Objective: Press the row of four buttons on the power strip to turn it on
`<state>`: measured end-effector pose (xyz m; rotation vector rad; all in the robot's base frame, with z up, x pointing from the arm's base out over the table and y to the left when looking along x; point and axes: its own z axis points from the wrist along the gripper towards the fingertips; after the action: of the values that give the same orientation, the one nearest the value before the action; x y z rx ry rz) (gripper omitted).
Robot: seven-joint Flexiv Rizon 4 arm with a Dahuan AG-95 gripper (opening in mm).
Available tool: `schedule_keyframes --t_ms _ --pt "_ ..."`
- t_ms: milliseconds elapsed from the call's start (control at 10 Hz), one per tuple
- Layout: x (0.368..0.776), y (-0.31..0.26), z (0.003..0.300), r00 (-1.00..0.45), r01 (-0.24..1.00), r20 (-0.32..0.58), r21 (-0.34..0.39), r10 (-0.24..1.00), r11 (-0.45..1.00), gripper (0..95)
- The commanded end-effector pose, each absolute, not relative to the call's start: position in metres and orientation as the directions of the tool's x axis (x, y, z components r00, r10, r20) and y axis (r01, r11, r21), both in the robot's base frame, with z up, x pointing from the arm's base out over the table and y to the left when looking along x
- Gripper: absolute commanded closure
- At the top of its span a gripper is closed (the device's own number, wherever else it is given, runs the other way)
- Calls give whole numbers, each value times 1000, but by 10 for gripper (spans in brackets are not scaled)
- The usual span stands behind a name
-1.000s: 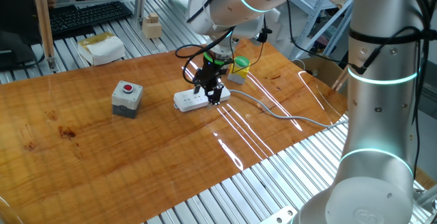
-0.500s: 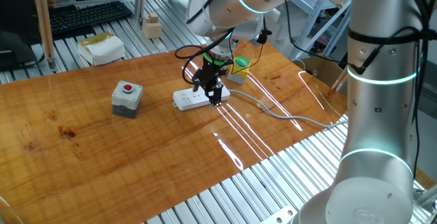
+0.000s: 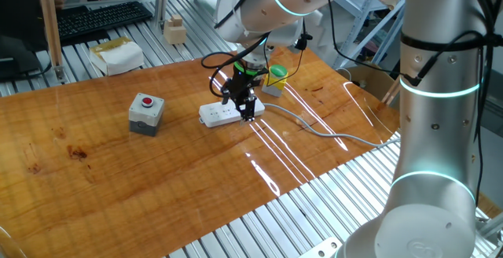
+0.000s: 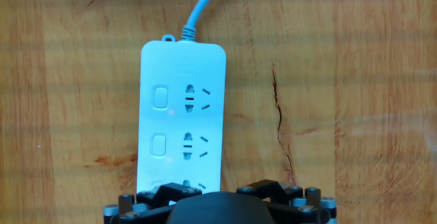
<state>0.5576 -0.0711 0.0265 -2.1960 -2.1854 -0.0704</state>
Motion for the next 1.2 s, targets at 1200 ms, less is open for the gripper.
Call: schedule_keyframes --t_ms 1200 --pt "558 -68 6 7 1000 53 22 999 -8 0"
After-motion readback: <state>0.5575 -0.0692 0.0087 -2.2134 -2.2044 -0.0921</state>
